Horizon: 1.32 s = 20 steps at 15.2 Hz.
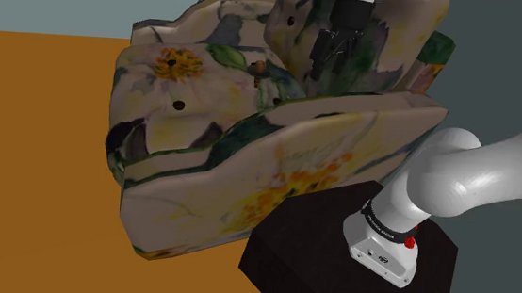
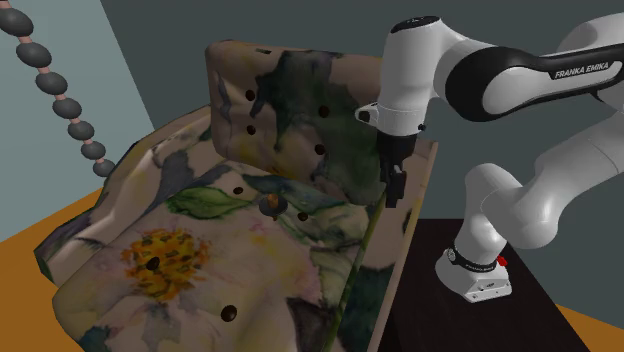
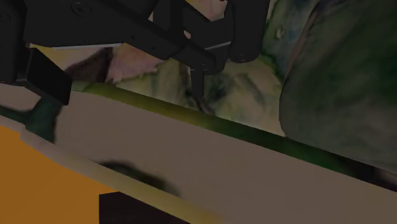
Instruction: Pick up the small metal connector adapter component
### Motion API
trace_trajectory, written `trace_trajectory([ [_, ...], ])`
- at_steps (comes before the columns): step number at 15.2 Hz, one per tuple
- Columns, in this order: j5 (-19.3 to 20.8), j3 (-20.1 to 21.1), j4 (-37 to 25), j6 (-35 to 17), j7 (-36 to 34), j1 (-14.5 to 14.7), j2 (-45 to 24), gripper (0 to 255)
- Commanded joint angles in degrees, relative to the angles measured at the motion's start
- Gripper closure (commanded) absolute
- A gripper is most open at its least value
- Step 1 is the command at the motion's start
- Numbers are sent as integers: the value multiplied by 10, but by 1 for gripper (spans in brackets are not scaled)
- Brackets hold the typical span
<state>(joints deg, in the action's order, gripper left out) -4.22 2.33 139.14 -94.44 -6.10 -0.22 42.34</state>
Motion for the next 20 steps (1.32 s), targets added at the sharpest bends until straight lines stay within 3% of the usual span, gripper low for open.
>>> trace_trajectory([
  [1,0,0,0,0,0,0,0,0],
  [10,34,-42,-73,-113,75,-17,-179,0],
  [20,38,-75,-226,-182,150,-30,-391,0],
])
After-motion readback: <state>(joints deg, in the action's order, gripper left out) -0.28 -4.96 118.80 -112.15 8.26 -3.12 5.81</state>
